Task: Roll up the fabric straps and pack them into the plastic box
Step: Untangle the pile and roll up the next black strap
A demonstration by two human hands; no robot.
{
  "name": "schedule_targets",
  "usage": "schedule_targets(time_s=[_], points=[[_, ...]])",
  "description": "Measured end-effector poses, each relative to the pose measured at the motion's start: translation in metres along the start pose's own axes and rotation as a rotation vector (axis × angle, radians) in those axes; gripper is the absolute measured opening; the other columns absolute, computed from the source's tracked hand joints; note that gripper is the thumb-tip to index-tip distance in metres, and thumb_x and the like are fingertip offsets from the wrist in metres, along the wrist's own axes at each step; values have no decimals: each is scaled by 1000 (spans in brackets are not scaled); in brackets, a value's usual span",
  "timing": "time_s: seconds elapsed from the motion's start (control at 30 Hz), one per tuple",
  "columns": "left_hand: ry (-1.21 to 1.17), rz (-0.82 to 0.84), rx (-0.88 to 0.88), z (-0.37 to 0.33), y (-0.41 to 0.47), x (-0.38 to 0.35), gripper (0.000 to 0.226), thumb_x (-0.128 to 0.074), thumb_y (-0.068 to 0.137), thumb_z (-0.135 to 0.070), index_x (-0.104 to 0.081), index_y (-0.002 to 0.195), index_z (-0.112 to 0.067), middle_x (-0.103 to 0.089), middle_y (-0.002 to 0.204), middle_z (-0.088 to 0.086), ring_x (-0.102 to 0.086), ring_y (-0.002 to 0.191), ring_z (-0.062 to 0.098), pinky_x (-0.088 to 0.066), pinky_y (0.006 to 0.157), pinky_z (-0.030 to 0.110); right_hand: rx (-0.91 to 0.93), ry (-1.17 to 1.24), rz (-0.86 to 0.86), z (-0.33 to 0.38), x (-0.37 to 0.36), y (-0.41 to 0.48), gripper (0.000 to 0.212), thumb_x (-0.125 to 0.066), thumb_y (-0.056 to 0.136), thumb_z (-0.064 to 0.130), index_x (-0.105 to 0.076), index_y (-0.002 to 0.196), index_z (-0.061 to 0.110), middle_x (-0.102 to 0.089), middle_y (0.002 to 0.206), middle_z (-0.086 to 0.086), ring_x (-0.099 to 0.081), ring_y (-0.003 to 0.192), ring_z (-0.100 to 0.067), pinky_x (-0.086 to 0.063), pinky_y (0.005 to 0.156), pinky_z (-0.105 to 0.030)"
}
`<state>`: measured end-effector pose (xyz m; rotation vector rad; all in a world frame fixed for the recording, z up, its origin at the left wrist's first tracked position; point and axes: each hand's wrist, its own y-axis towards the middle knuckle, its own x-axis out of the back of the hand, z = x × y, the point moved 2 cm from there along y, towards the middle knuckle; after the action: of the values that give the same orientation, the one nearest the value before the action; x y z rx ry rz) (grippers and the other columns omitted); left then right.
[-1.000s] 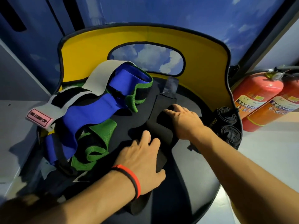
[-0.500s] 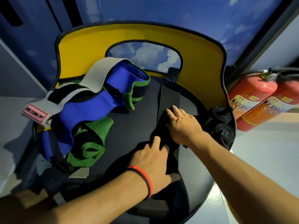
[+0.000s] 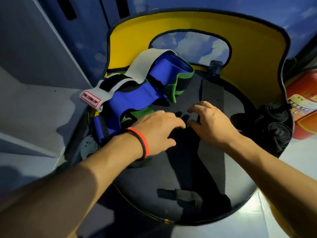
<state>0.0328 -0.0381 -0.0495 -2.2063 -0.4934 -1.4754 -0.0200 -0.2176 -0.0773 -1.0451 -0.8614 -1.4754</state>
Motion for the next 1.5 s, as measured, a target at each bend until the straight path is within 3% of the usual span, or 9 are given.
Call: schedule_targets(time_s=[0.13, 0.27, 0.43, 0.57, 0.67, 0.83, 1.2, 1.37, 1.5], points=[[-67, -254, 110, 49, -27, 54, 39, -78, 83, -27, -67, 120, -35, -60, 100, -18, -49, 81, 7, -48, 83, 32, 108, 147, 43, 35, -9, -9, 21, -68, 94, 31, -73, 110, 18, -70, 104, -1, -66, 97, -23, -55, 81, -42], [-122, -227, 259, 91, -54, 69, 31, -83, 78, -20, -73, 102, -38, -65, 84, -26, -60, 76, 1, -50, 80, 28, 212, 249, 42, 71, -18, -13, 8, -70, 91, 31, -74, 94, 26, -64, 86, 15, -64, 84, -13, -52, 73, -33], [-104, -150, 276, 106, -65, 61, 28, -84, 78, -21, -76, 101, -36, -59, 79, -23, -61, 78, 4, -40, 73, 17, 367, 236, 222, 114, -45, -26, 46, -70, 81, 66, -70, 109, 30, -56, 99, 12, -55, 94, -10, -52, 77, -35], [-77, -161, 201, 106, -64, 57, 27, -84, 78, -25, -75, 100, -37, -64, 99, -15, -60, 93, 8, -47, 89, 30, 500, -6, 259, 126, -75, -40, 47, -68, 84, 59, -66, 119, 28, -54, 112, 6, -51, 108, -19, -51, 80, -36], [-69, -166, 113, 104, -58, 54, 26, -85, 77, -23, -76, 99, -33, -63, 121, -9, -51, 117, 12, -33, 105, 23, 537, 33, 173, 121, -83, -43, 18, -62, 93, 39, -70, 104, 28, -61, 102, 6, -56, 99, -22, -53, 76, -39], [20, 65, 96, 101, -51, 35, 32, -80, 82, -30, -73, 111, -39, -39, 154, -13, -15, 150, 15, -16, 122, 36, 424, 53, 124, 100, -59, -33, 11, -69, 91, 34, -71, 98, 26, -65, 100, 6, -59, 97, -23, -53, 77, -39], [179, 177, 191, 90, -41, 18, 24, -71, 85, -45, -67, 109, -44, -15, 162, -20, 8, 152, 9, 2, 123, 48, 123, -10, 35, 32, -18, -19, 8, -69, 93, 28, -67, 94, 21, -58, 94, 3, -58, 84, -22, -52, 67, -41], [170, -7, 123, 79, -23, 19, 15, -76, 81, -37, -63, 79, -30, -46, 136, -13, -32, 137, 18, -23, 109, 32, 112, -100, 171, 17, -17, -30, 11, -74, 87, 33, -69, 88, 23, -56, 96, 3, -59, 86, -21, -53, 66, -38], [120, -58, 26, 70, -13, 20, 28, -79, 79, -29, -51, 79, -33, -54, 113, -9, -48, 114, 18, -35, 96, 30, 131, -94, 245, 18, -25, -39, 13, -73, 85, 34, -68, 91, 23, -56, 97, 5, -60, 90, -21, -53, 69, -38]])
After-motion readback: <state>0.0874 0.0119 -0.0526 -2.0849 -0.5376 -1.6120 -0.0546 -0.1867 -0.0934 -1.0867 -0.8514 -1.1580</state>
